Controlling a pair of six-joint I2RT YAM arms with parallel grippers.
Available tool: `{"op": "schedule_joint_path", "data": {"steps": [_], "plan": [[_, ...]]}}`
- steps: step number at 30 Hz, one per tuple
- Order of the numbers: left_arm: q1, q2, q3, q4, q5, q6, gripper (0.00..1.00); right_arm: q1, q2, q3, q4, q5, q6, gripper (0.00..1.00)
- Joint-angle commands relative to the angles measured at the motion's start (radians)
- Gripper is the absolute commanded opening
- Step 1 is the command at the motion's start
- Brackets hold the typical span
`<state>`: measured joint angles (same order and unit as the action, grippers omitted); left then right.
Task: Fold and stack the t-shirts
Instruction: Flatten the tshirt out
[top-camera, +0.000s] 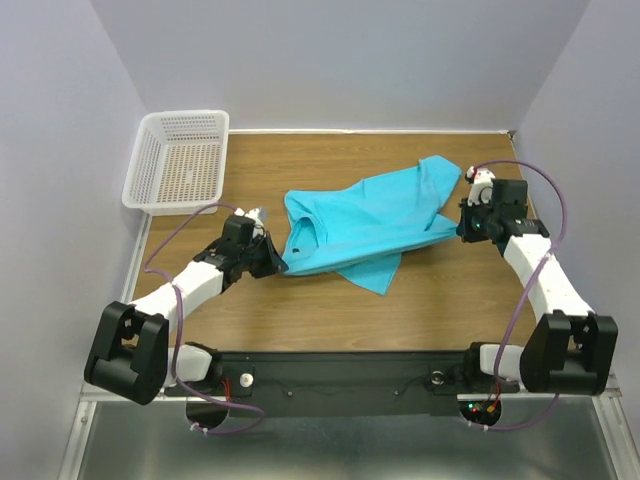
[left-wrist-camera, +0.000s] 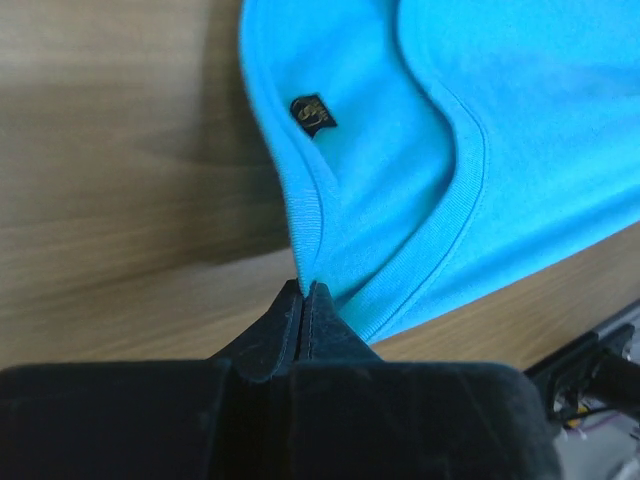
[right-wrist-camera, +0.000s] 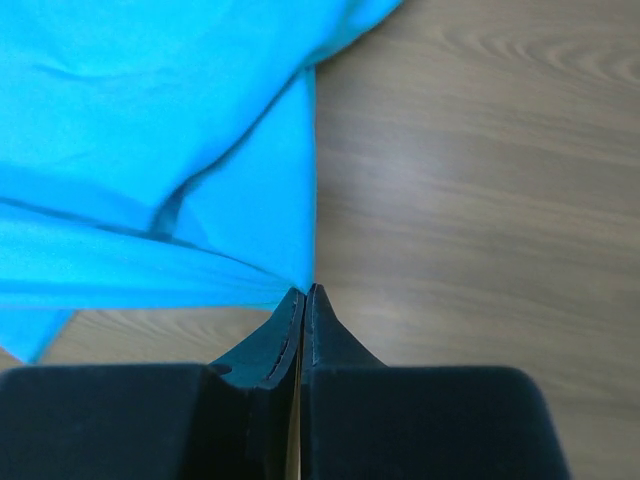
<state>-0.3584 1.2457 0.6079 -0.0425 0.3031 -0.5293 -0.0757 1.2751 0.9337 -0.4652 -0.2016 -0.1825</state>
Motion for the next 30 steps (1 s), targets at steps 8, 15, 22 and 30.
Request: {"op": "schedule_joint_path", "data": {"steps": [8, 15, 22, 30], "plan": [[0.044, -0.06, -0.059, 0.036, 0.061, -0.084, 0.05, -0.042, -0.14, -0.004, -0.317, -0.167, -0.296, 0.05], [0.047, -0.014, 0.07, 0.018, 0.002, -0.051, 0.5, -0.045, 0.05, 0.097, -0.386, -0.293, -0.334, 0.42], [0.047, -0.182, 0.13, -0.126, -0.154, 0.029, 0.64, -0.174, 0.032, 0.177, -0.305, -0.196, -0.247, 0.72], [-0.149, -0.172, 0.082, 0.07, 0.071, 0.034, 0.65, -0.21, 0.386, 0.306, -0.06, -0.223, 0.009, 0.68]]}}
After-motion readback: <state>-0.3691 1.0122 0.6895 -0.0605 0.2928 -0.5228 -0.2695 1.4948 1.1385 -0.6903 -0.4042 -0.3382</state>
